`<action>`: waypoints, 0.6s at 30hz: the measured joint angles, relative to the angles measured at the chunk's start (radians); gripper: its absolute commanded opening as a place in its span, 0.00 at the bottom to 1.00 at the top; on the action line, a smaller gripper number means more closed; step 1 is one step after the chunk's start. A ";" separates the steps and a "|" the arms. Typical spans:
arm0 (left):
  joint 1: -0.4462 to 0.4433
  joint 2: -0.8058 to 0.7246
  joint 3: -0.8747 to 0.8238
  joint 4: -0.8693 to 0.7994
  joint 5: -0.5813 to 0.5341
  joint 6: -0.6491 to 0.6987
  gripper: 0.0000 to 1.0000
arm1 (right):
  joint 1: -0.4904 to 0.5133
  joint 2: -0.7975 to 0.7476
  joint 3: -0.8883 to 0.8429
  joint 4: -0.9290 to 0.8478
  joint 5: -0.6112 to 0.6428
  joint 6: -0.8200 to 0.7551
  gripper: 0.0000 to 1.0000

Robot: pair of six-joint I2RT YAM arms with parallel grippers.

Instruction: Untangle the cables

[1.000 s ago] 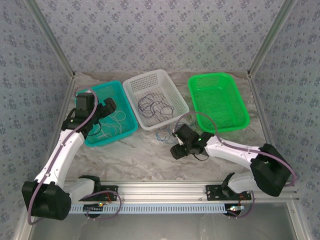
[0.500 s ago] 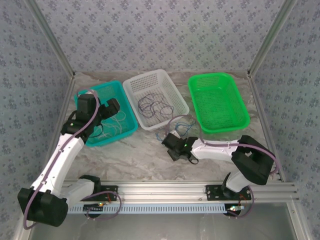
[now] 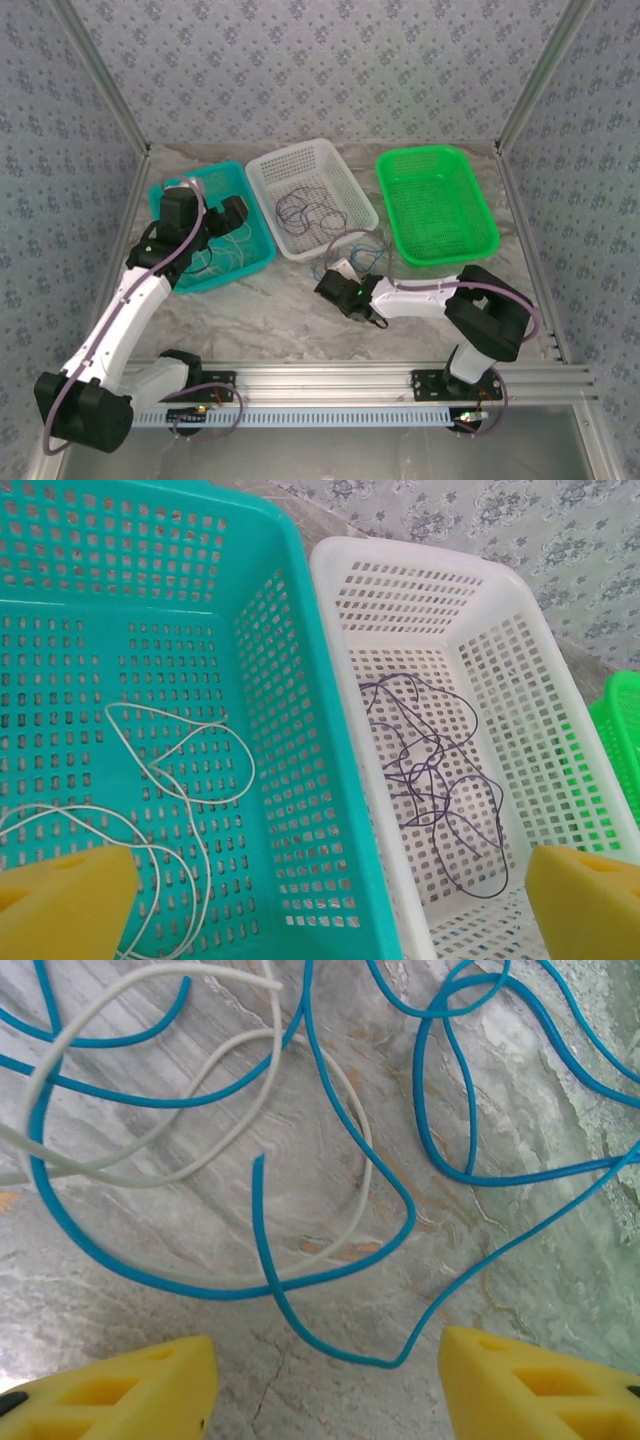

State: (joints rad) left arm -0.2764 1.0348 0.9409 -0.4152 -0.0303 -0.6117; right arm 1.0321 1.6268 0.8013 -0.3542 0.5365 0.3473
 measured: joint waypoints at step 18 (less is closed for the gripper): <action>-0.032 0.033 -0.004 0.050 0.035 -0.004 0.99 | -0.060 -0.354 -0.094 -0.025 -0.225 -0.050 0.16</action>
State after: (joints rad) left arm -0.3084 1.0676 0.9367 -0.3653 0.0048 -0.6155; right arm 0.9722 1.2728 0.7074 -0.3794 0.3115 0.2974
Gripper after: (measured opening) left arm 0.994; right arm 0.159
